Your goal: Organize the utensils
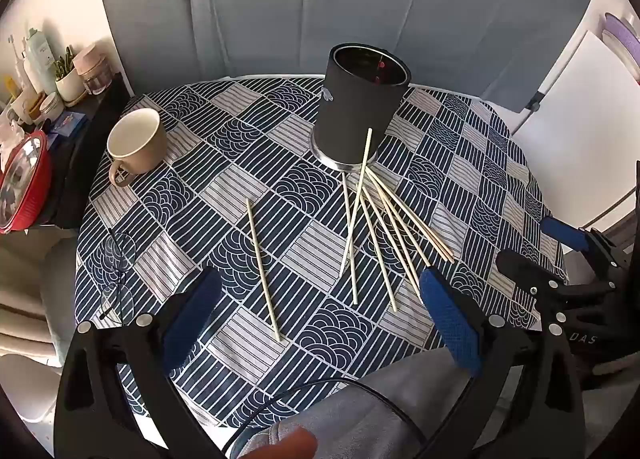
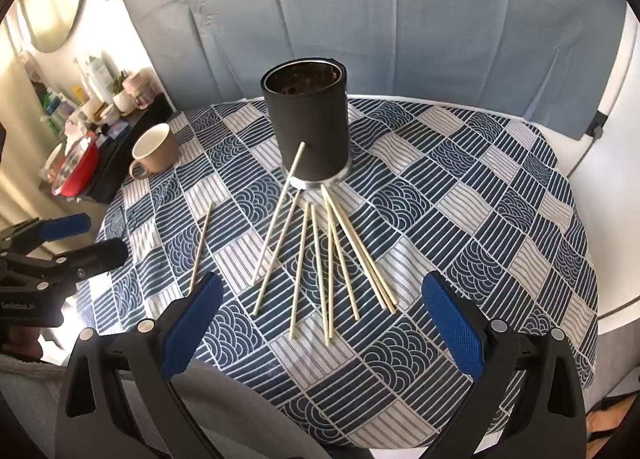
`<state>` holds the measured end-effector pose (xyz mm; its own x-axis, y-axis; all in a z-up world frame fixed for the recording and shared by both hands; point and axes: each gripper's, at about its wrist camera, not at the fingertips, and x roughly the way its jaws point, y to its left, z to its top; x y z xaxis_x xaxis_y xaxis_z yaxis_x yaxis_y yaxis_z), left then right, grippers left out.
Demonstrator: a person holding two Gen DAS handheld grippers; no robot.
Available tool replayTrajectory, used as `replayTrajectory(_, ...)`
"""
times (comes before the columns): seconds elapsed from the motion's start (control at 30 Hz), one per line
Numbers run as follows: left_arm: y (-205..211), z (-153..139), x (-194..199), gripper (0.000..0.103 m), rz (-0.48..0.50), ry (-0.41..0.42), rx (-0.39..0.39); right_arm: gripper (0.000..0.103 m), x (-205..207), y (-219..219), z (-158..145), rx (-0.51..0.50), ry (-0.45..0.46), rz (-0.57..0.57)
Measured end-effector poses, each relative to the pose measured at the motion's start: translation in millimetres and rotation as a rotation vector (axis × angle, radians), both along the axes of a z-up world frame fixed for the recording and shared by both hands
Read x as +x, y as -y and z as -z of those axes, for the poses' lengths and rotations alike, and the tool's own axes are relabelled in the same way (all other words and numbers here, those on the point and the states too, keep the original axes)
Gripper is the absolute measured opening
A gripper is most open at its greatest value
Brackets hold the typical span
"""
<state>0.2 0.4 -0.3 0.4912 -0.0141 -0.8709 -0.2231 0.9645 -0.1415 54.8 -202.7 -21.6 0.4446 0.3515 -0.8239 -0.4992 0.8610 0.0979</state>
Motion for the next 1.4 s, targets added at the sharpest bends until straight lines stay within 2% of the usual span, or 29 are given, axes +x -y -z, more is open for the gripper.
replayTrajectory(1.4, 0.9, 4.3, -3.2, 0.097, 0.010, -0.007, -0.009, 0.095, -0.7, -4.9, 2.0, -0.019, -0.003, -0.010)
